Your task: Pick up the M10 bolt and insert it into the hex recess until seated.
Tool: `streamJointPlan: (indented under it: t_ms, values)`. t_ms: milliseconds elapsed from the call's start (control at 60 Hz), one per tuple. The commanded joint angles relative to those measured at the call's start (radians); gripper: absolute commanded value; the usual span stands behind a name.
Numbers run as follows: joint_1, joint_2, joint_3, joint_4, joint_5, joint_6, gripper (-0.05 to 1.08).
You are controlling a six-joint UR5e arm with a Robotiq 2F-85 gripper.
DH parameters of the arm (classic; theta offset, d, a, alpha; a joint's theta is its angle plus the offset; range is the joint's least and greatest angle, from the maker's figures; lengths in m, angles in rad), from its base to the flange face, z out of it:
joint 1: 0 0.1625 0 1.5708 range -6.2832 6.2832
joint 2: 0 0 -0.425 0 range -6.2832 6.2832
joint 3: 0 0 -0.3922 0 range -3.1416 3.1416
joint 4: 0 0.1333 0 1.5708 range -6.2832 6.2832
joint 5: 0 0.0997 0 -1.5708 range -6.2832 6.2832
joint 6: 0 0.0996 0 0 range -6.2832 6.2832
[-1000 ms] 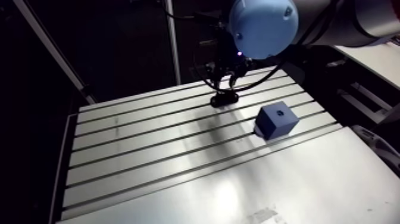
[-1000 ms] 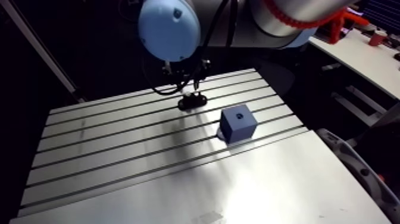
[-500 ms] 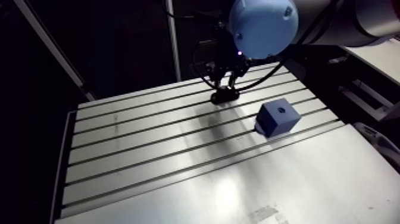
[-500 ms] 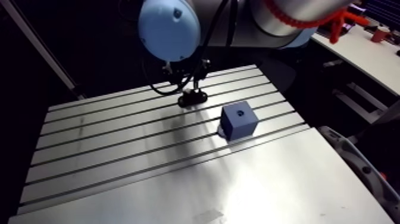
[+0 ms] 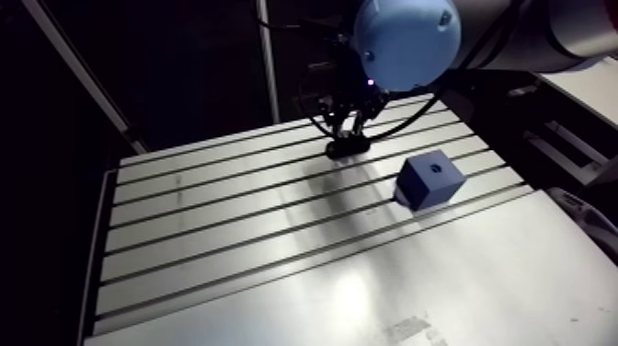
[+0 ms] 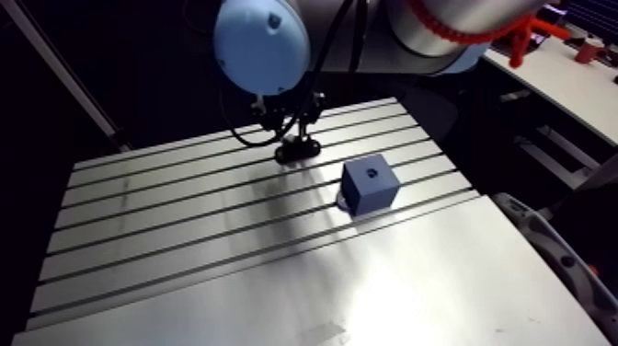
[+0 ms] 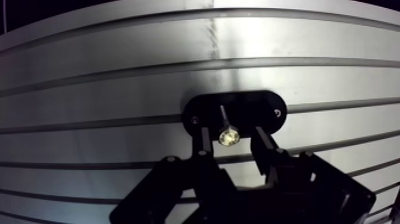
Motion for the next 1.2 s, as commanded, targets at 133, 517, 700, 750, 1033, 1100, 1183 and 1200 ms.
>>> streamJointPlan:
  t_ms: [133,517,700,750,1033,1100,1183,1200]
  values:
    - [0.0,0.001,0.0,0.0,-0.001,0.0,0.55]
    - [0.002,0.001,0.002,0.0,0.002,0.0,0.61]
    - [0.003,0.001,0.002,0.0,0.001,0.0,0.62]
    - [0.003,0.004,0.002,0.0,0.001,0.0,0.62]
    - [0.005,0.007,0.0,0.0,-0.004,0.0,0.62]
    - [0.005,0.007,0.0,0.0,-0.004,0.0,0.62]
    - [0.005,0.007,0.0,0.0,-0.004,0.0,0.62]
    - [0.005,0.007,0.0,0.0,-0.004,0.0,0.62]
